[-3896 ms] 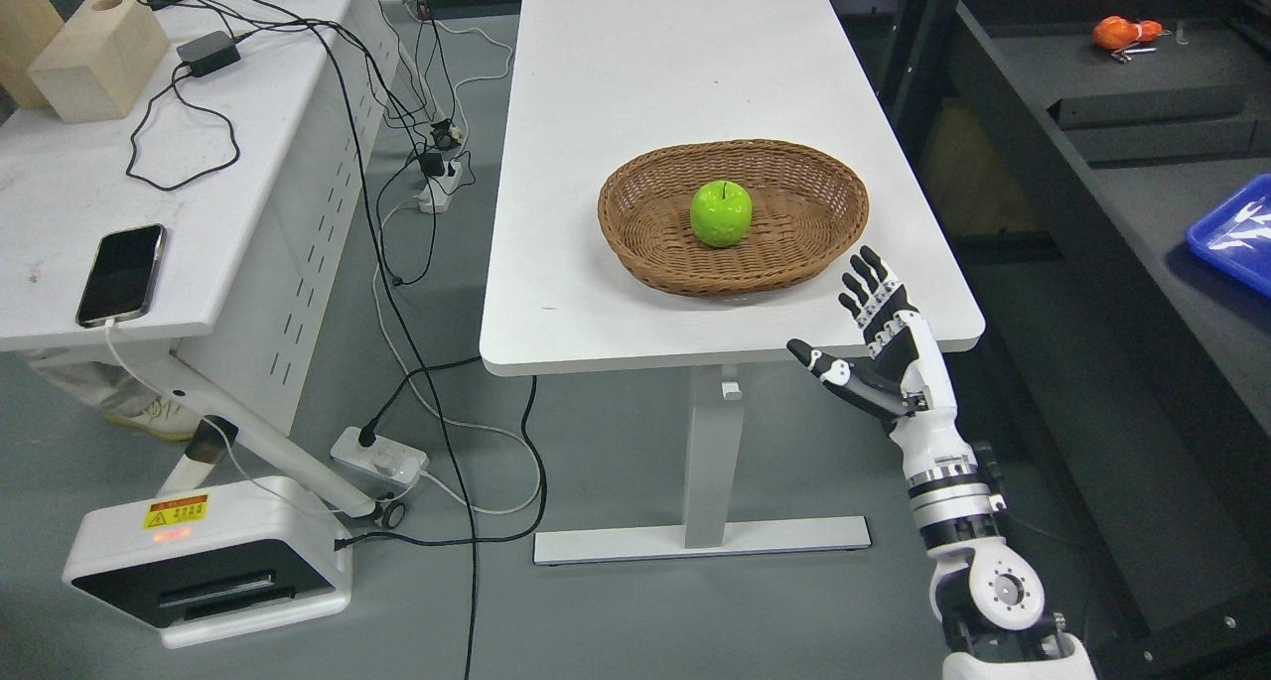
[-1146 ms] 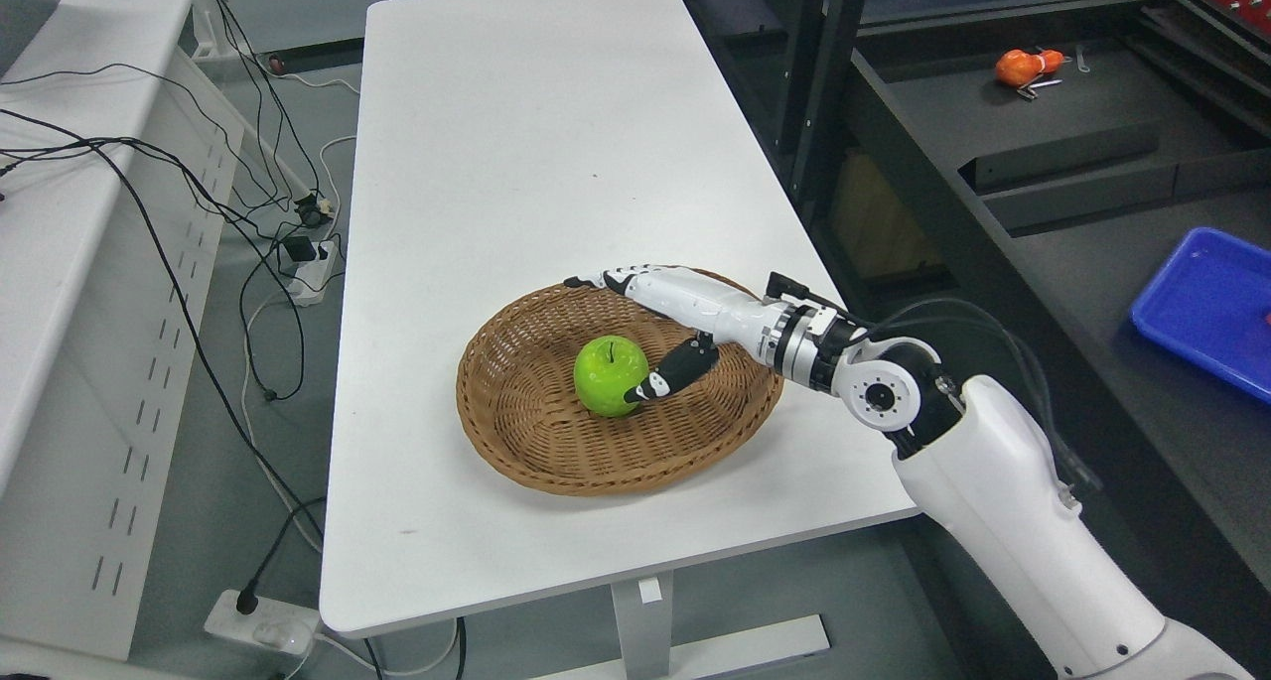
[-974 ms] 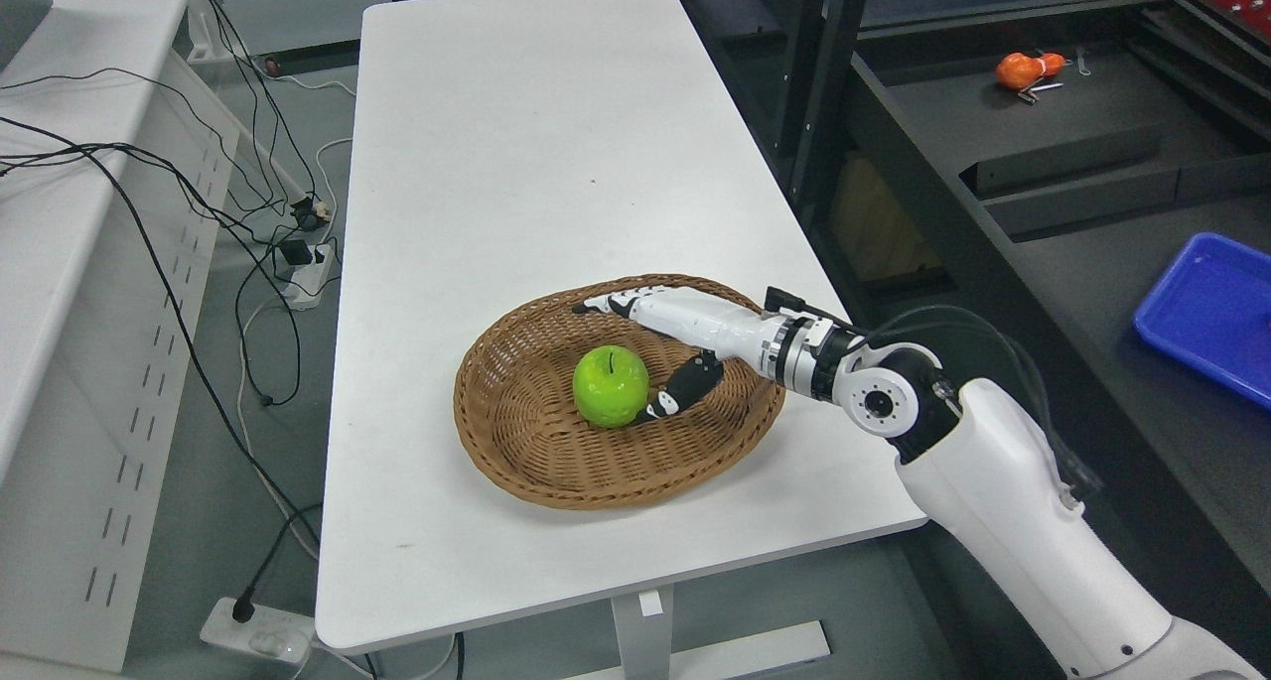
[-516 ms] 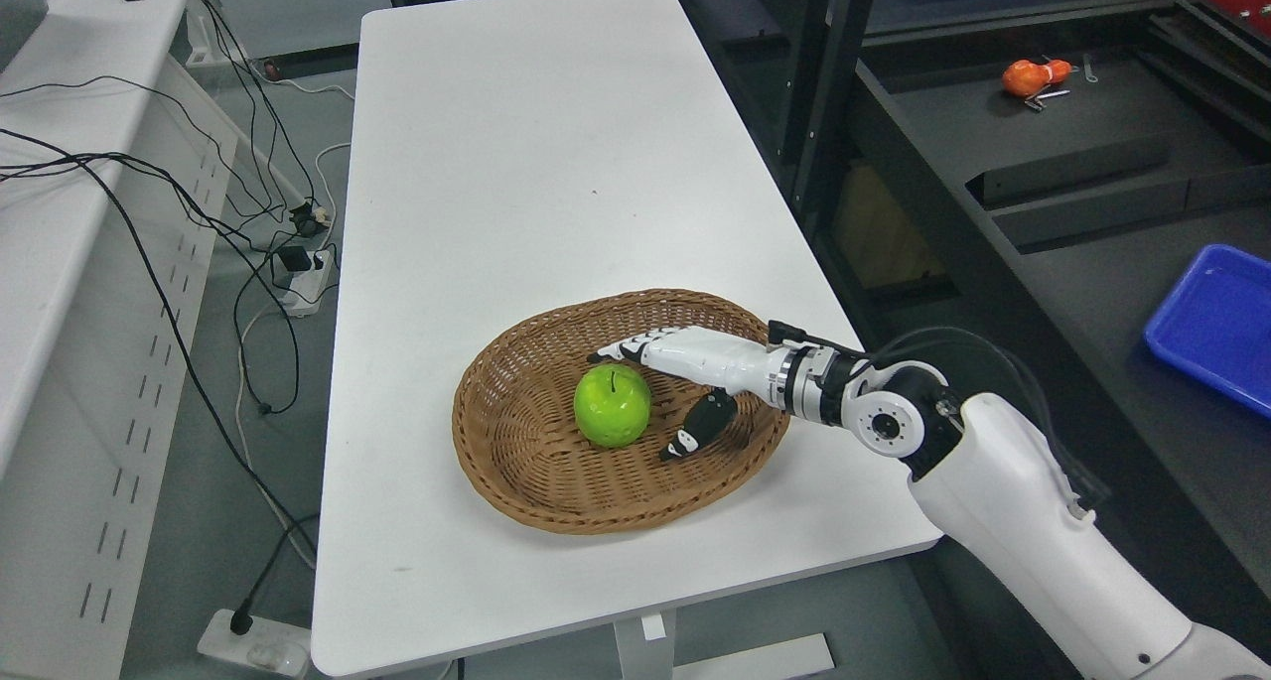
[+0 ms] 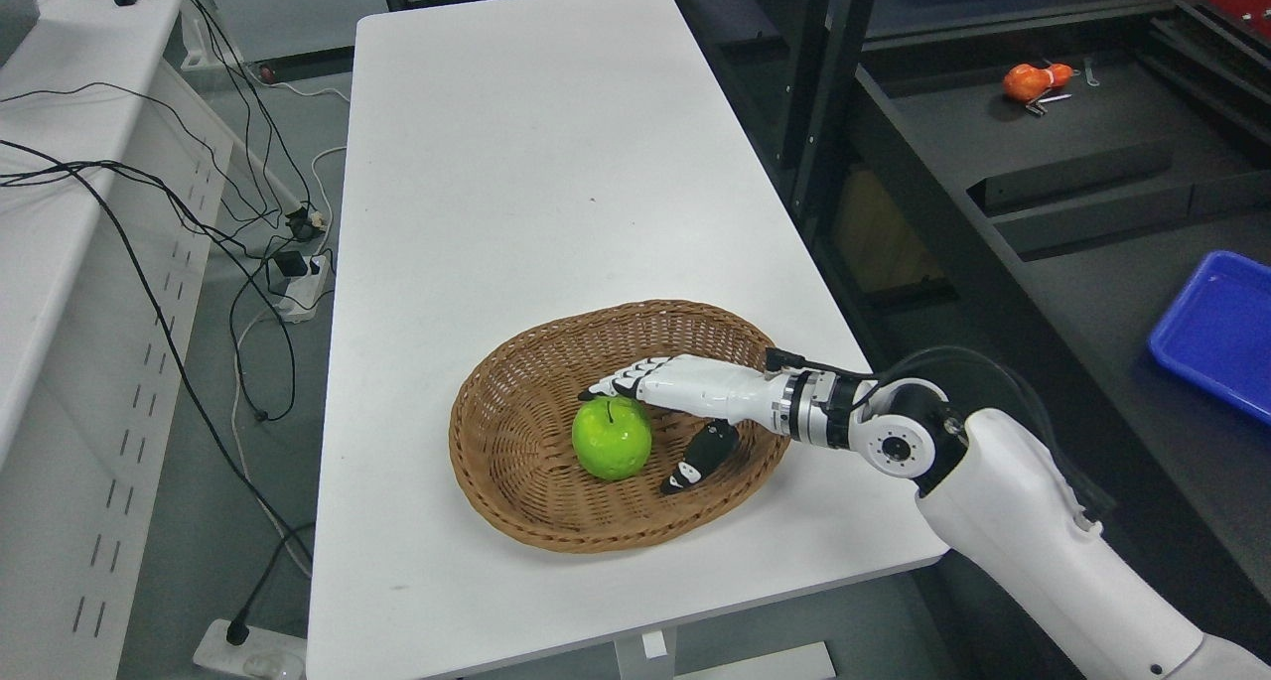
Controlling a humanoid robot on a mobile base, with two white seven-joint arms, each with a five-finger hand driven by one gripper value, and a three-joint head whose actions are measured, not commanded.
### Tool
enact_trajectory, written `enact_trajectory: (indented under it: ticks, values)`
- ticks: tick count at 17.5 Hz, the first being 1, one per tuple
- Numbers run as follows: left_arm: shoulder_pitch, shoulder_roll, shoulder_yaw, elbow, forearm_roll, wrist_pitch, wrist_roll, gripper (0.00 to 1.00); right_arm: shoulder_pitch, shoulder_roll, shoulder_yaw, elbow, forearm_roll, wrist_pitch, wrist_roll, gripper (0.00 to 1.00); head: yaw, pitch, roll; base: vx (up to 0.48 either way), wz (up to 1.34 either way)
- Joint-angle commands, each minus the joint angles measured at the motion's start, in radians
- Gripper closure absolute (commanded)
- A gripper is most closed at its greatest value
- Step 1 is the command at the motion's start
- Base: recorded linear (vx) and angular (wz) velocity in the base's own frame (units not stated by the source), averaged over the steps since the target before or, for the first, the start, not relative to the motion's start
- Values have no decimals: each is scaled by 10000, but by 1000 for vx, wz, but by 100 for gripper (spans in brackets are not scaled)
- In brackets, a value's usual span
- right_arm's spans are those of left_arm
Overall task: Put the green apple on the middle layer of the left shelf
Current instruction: 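Reach the right hand into the basket beside the green apple, then close the right hand fingers around the green apple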
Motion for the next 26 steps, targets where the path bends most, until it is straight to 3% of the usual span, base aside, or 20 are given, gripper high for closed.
enact_trajectory:
  ticks: [1, 8, 16, 22, 26]
  values:
    - [0, 175, 0, -4, 0, 8, 3, 0, 48, -92, -34, 47, -78, -621, -189, 0, 0, 0, 0, 0, 0]
    - [0, 175, 0, 11, 0, 8, 3, 0, 109, -46, -66, 47, 44, -1053, -236, 0, 0, 0, 0, 0, 0]
    - [0, 175, 0, 11, 0, 8, 3, 0, 109, 61, -96, 62, 521, -731, -297, 13, 0, 0, 0, 0, 0]
    - [0, 175, 0, 11, 0, 8, 3, 0, 170, -61, -218, 1, 459, -914, -312, 59, 0, 0, 0, 0, 0]
    - [0, 175, 0, -5, 0, 8, 3, 0, 155, -382, -1841, -321, 474, -961, -481, 98, 0, 0, 0, 0, 0]
